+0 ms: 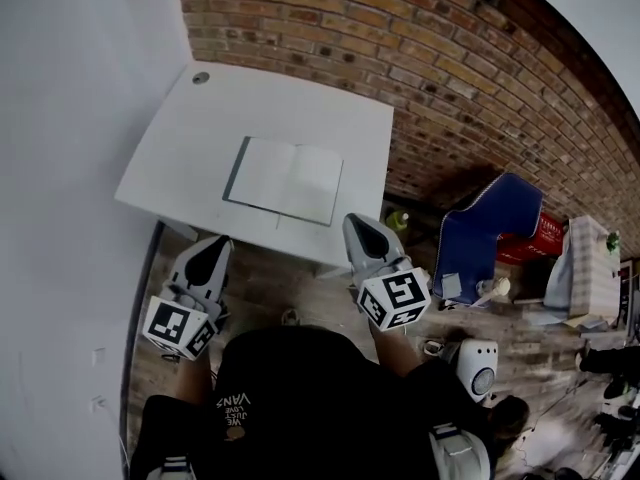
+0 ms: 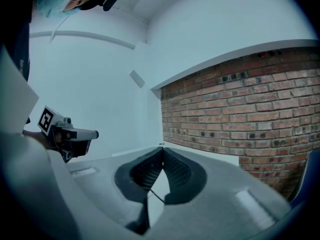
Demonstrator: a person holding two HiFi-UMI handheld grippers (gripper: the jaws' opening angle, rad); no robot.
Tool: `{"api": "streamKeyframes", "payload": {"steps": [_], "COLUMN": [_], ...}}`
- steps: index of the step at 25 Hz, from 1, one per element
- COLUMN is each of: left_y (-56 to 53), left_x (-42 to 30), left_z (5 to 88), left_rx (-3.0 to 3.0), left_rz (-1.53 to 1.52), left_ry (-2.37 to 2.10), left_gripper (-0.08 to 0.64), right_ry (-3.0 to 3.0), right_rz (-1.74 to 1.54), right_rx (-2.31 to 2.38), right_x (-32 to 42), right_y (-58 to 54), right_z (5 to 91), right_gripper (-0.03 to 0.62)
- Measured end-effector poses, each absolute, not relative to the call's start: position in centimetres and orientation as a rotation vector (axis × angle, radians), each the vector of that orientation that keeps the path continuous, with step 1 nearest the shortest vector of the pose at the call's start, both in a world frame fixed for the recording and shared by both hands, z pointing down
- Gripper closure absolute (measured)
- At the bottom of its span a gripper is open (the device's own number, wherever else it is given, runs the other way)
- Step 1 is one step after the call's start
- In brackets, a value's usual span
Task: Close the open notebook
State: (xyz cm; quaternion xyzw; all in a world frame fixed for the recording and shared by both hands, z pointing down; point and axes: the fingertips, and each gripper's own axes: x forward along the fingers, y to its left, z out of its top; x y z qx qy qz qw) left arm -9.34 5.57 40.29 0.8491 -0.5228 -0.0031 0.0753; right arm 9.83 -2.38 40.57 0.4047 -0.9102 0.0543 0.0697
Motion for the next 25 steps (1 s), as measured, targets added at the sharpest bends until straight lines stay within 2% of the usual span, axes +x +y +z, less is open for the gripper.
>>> {"api": "streamKeyframes", "payload": {"steps": [9,25], "left_y": [2.7,-8.0], "left_x": [-9.4,-12.0], "left_z": [41.7,42.8], "left_rx": [2.486,2.596], "left_rz": [0.02,0.066], "left_ry": [-1.585,-1.365], "left_gripper": [0.554,0.554], "right_ry": [-2.718,-2.617], "right_rz": [0.201,0.217], "right_rx": [1.201,1.393], "right_x": [9.8,7.5], "right_y": [-5.4,-12.6], "right_z": [42.9,43.5], "right_gripper": [0.595,0.594]}}
